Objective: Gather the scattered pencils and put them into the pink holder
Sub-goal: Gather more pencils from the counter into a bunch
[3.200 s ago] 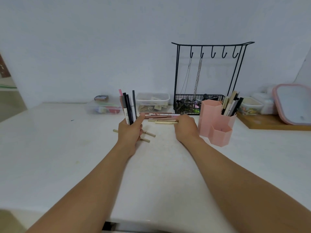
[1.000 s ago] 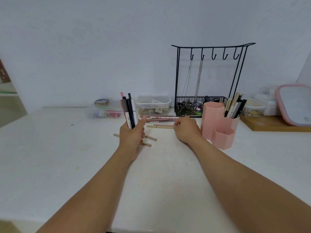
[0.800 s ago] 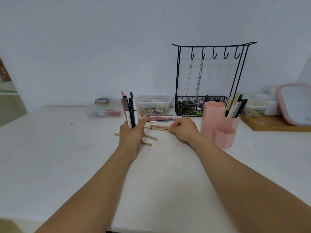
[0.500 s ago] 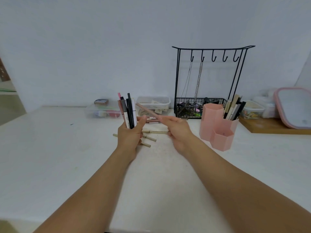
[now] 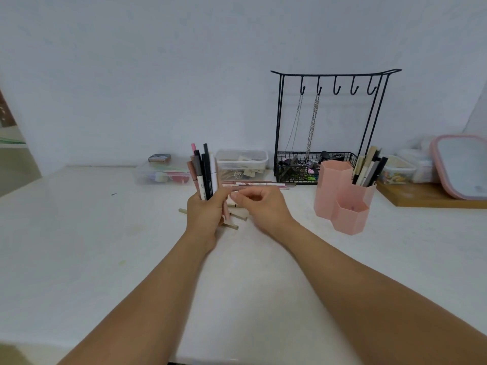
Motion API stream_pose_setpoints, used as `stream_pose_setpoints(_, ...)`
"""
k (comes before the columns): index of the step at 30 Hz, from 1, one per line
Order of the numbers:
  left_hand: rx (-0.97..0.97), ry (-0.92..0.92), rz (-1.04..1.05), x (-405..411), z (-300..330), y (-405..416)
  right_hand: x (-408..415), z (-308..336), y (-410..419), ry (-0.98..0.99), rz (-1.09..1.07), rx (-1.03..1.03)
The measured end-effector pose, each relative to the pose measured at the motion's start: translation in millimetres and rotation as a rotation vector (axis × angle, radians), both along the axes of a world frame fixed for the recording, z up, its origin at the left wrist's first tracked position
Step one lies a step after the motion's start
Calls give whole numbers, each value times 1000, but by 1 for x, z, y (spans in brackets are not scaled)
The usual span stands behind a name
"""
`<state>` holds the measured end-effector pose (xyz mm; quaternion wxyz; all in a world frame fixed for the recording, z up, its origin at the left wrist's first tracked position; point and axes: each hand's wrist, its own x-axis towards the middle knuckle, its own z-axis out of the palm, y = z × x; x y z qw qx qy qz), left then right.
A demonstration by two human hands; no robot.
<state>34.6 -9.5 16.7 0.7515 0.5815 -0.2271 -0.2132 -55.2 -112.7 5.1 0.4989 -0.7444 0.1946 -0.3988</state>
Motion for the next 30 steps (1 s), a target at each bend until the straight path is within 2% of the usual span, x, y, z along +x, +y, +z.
stream_pose_setpoints(2, 5, 1, 30, 1, -1, -1, -3, -6, -17, 144, -296, -374)
stream_pose_setpoints(3, -8, 16, 38, 2, -1, -1, -5, -8, -25, 221, -386, -493)
stream_pose_setpoints(6, -35, 63, 42, 5, -1, -2, -4, -11, -43, 423, -416, -586)
stream_pose_setpoints(12, 5, 9, 15, 7, -4, -2, 15, -13, -85, 813, -256, -589)
stream_pose_setpoints(16, -8, 18, 17, 10, -7, -6, 25, -6, -100, 865, -261, -608)
stream_pose_setpoints(21, -29, 14, 21, 11, -7, -7, 34, 2, -98, 1045, -232, -613)
stream_pose_setpoints(30, -48, 37, 28, 9, -5, -3, 18, -10, -60, 891, -336, -714)
